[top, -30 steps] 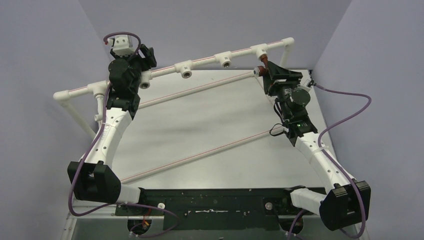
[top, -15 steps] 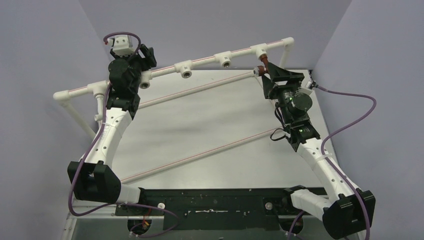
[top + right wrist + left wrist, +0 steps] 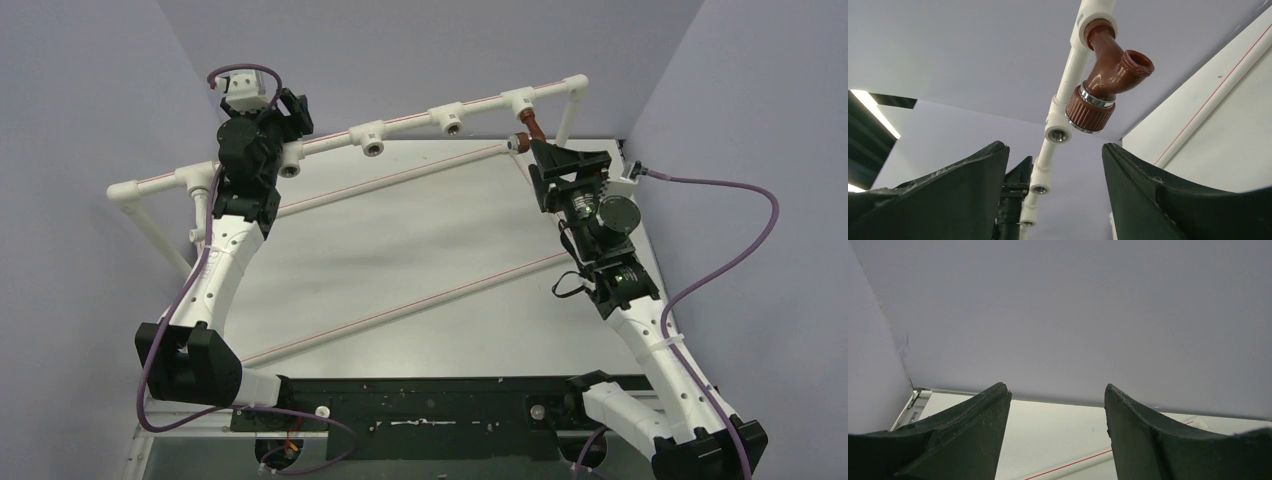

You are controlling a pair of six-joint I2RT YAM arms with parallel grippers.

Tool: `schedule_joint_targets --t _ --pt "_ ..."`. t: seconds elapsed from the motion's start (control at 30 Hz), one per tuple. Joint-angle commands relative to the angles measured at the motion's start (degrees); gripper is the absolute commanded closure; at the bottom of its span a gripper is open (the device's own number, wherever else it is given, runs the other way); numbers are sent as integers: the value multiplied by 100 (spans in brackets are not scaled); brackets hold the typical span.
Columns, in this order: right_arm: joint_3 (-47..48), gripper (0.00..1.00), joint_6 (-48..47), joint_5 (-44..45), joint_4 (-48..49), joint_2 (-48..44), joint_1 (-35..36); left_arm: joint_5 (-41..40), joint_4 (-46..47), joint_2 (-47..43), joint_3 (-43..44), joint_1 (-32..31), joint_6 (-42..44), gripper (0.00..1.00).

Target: Install the water faucets

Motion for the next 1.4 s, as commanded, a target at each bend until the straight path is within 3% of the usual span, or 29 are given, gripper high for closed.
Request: schedule_joint_targets --t 0.0,0.27,0.43,0.73,1.1,1.37 --pt "599 30 -1279 -93 -496 -251 -84 288 -1301 435 -366 -47 208 34" --pt "1341 31 -3869 312 -1201 -326 -97 270 -1310 431 -361 -72 215 34" --pt "1238 29 -6366 -536 -426 -410 -99 278 -1293 416 -372 -72 215 34" --pt "1077 20 -9817 -1347 -541 -325 -100 291 -1292 422 -370 -80 206 34" --pt "732 18 -12634 -812 -967 -218 299 296 -1294 428 -374 -76 215 34" --pt "286 19 -13792 243 221 -68 424 310 -1292 423 -376 -81 206 34"
